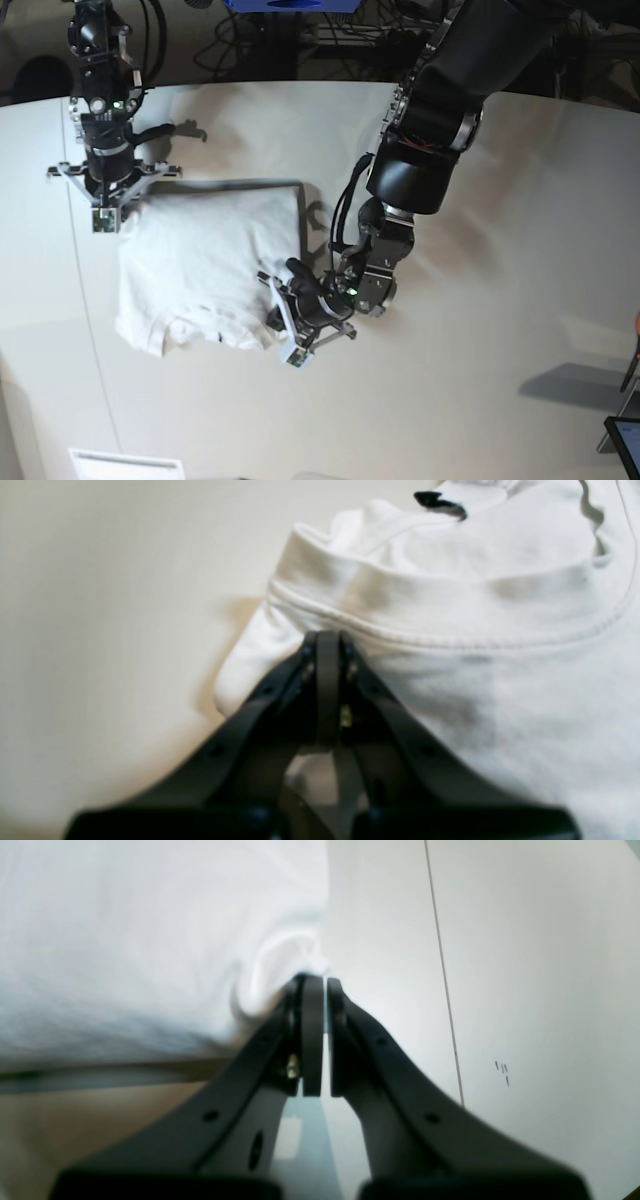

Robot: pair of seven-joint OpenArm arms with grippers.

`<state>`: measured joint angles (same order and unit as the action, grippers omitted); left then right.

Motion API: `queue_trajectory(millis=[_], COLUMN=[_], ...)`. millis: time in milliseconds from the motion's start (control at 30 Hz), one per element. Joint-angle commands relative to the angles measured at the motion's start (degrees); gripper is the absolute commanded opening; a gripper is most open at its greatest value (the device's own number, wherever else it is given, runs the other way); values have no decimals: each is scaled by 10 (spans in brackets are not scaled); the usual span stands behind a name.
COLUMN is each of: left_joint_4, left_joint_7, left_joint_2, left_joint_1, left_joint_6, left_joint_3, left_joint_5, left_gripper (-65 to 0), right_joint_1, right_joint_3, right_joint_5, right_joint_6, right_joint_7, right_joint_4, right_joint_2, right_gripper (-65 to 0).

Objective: Fold the T-shirt properly
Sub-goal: 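Push the folded shirt's edge with the left gripper to square it, then move both grippers over the folded shirt's edge opposite the collar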

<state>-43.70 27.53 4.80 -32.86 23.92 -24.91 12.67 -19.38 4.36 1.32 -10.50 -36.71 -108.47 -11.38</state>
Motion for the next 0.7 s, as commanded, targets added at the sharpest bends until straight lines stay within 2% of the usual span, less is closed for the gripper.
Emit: queue_trajectory(millis=[0, 133, 333, 533, 667], left_joint_4=[-3, 0, -2, -39, -131], left_joint_7=[-9, -9, -10, -6, 26], left_joint_2=[5, 4, 2, 3, 4], left_joint_1=[-23, -42, -67, -63, -8], left_joint_6=[-1, -1, -1, -1, 0], left_joint_3=[0, 5, 7, 18, 53], left_joint_5=[0, 1, 5, 7, 7], left_gripper=[-650, -650, -650, -650, -650], right_joint_1=[3, 2, -7, 14, 15], right_joint_3=[-2, -2, -10, -95, -109], right_joint_5=[-4, -4, -6, -6, -6], right_joint_6=[-2, -2, -3, -13, 9], right_joint_7=[16, 21, 99, 84, 84], right_joint_4=[-9, -10, -19, -31, -31], right_joint_2=[-5, -5, -6, 9, 11], right_gripper=[-633, -633, -633, -633, -633])
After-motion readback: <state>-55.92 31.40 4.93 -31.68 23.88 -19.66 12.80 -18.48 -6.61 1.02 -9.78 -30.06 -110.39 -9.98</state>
